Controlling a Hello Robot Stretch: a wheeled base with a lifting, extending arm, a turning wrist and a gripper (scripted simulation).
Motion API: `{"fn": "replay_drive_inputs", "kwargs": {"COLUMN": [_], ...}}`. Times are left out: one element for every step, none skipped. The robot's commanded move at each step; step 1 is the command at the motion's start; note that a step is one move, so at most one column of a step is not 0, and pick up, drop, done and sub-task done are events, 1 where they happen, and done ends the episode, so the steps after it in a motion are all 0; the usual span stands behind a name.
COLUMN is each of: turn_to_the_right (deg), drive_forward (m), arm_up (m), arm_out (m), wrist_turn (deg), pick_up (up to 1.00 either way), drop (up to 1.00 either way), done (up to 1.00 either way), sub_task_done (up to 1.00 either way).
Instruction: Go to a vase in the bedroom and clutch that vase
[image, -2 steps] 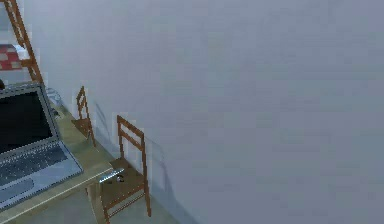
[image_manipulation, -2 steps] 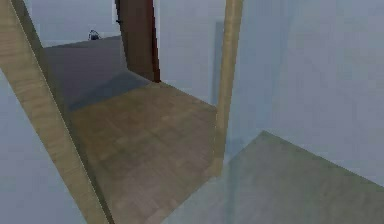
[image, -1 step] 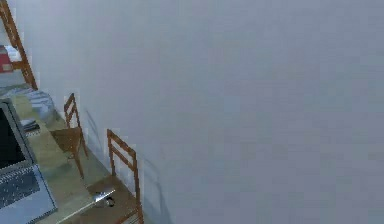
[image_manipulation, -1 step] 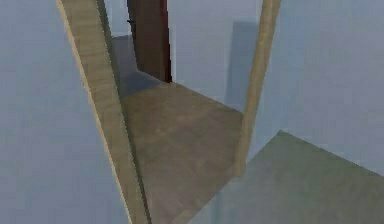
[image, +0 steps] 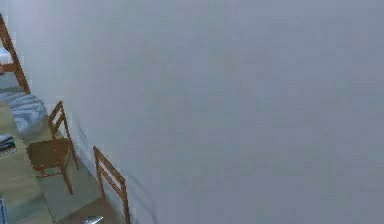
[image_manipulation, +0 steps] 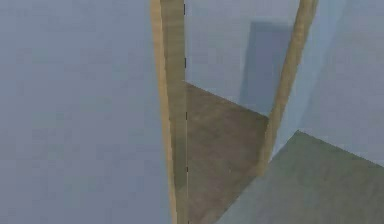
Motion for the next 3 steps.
{"fn": "replay_drive_inputs", "kwargs": {"turn_to_the_right": [45.0,45.0,45.0], "drive_forward": [0.00,0.00,0.00], "arm_up": [0.00,0.00,0.00], "arm_out": [0.00,0.00,0.00], "wrist_turn": [0.0,0.0,0.0], "pick_up": [0.00,0.00,0.00], "drop": [0.00,0.00,0.00], "done": [0.00,0.00,0.00], "sub_task_done": [0.00,0.00,0.00]}}
